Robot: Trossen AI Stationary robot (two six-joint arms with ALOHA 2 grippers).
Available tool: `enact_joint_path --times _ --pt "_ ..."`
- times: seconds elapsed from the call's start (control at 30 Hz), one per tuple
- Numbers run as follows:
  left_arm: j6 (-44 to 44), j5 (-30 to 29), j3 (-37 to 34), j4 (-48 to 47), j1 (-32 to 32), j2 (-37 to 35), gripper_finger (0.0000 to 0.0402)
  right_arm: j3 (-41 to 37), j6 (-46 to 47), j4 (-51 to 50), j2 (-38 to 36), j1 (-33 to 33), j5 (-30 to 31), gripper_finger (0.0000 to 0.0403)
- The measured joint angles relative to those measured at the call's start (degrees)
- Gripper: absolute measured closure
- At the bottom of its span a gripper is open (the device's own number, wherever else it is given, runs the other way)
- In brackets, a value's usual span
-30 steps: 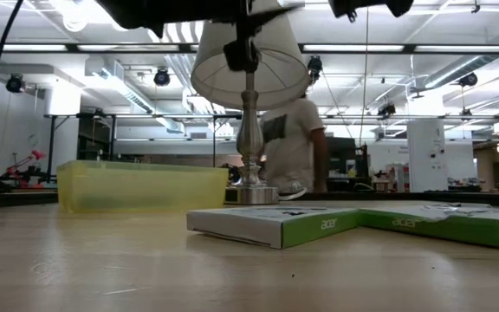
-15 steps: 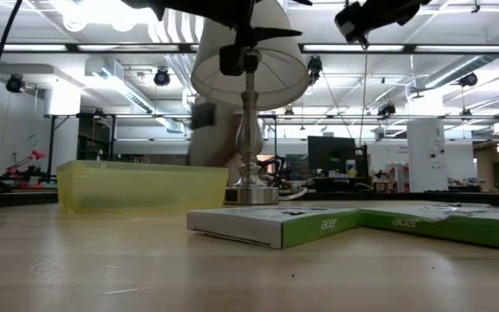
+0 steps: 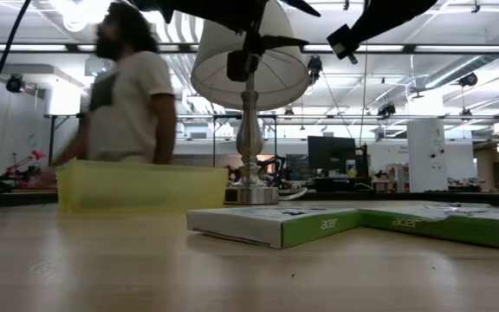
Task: Pick and place items into bin
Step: Put the black charger adapter into the black bin
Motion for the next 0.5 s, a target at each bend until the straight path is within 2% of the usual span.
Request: enact_joint_path --times 0.33,0.5 --pt "0.58 -2.88 0.37 0.02 0.0 0.89 0.0237 0.0 -3.16 1.44 1.77 -2.47 -1.36 0.0273" --pt "4.36 -2.97 0.41 0.02 -0.09 0.87 0.0237 0.0 -4.23 3.61 3.3 -2.64 -1.86 0.0273"
